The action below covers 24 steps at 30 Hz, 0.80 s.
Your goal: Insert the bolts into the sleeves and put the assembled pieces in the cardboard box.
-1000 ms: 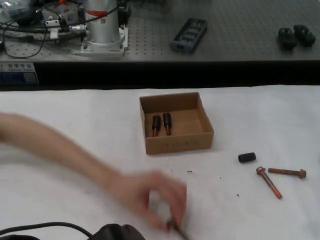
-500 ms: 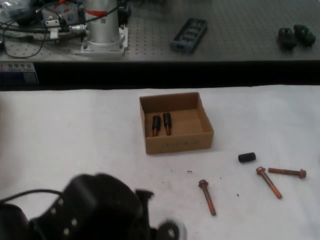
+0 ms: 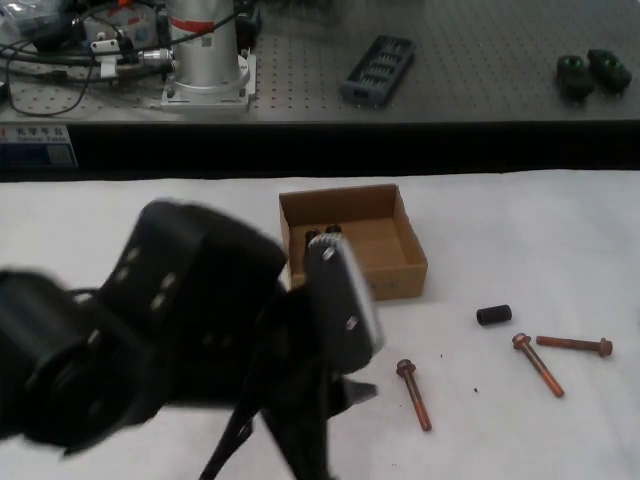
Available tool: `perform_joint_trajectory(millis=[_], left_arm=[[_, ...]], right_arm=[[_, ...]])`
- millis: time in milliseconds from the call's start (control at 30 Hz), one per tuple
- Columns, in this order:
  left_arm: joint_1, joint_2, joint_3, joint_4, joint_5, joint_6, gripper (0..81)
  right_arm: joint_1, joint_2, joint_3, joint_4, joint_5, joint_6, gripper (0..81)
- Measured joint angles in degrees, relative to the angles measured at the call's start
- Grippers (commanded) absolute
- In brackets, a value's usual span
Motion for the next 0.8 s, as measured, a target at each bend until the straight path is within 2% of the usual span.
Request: perform_joint_trajectory(millis=[200, 600, 800], left_arm=[[0.0, 7.0, -9.0, 7.0, 4.1, -6.2, 26.0], [0.0, 21.2, -16.7, 7.0, 4.5, -22.5, 26.1], [0.0, 26.9, -17.0, 2.0, 1.8, -31.0, 26.1]], right_arm=[[0.0, 0.0, 0.0, 0.0, 0.1, 0.0, 6.6], [0.0, 0.0, 0.0, 0.0, 0.1, 2.5, 6.6], [0.0, 0.0, 0.0, 0.0, 0.1, 3.8, 6.6]])
